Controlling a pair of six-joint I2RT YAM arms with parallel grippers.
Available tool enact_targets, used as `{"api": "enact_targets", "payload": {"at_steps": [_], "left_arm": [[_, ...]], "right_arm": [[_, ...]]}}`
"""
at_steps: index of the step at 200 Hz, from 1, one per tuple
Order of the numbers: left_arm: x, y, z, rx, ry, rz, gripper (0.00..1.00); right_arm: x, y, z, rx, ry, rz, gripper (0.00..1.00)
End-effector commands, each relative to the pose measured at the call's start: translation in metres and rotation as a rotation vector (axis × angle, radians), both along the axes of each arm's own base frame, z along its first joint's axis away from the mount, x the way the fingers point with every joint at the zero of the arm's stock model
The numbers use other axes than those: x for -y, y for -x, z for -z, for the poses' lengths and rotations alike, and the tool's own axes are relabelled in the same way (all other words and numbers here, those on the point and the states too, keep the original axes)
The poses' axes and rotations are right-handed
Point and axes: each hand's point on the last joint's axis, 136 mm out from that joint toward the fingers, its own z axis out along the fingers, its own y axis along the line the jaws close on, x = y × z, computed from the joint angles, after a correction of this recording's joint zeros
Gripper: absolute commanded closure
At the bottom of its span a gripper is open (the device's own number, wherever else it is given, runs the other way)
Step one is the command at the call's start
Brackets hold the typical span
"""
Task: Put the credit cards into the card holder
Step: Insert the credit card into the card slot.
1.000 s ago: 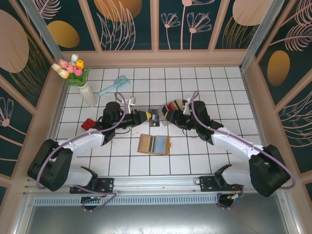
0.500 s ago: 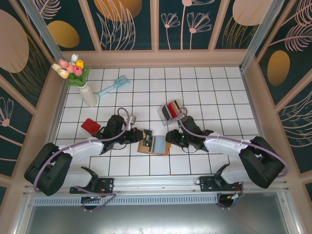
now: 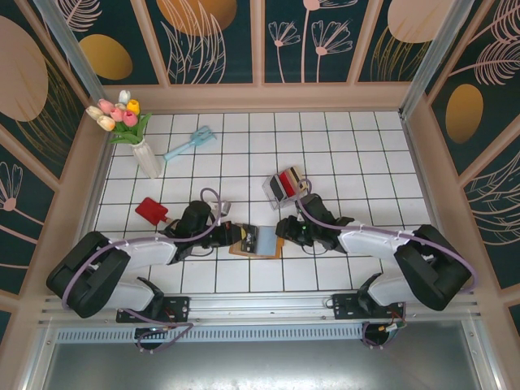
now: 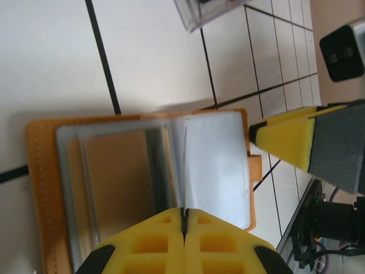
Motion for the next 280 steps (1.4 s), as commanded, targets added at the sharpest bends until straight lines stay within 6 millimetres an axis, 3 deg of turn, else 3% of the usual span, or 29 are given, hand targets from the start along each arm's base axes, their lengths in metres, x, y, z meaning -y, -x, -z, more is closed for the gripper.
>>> {"api": "enact_targets", "payload": {"at_steps": [1,19,82,152,206,280], "left_arm": [[0.007,-0.005,-0.008,0.032,0.054,-0.011,1.00],[0.006,-0.006,-0.017,0.055,0.094,-0.036,0.99],[-0.002,-0.011,-0.018,0.072,0.077,-0.093,1.00],[-0.008,-0.013,0.003,0.050,-0.025,-0.107,1.00],[0.001,-0.004,0.000,0.051,-0.009,-0.030,1.00],[0.011,0.001,0.016,-0.007,-0.040,-0.010,1.00]], "right_arm": [[-0.003,0.008,0.008,-0.026,-0.012,-0.022,0.69],[-0.004,0.009,0.010,-0.031,-0.010,-0.026,0.72],[-0.008,0.010,0.017,-0.049,0.001,-0.037,0.79],[-0.013,0.008,0.018,-0.048,0.010,-0.044,0.80],[-0.018,0.008,0.018,-0.051,-0.004,-0.055,0.80],[-0.025,0.006,0.020,-0.060,-0.012,-0.070,0.80]]}}
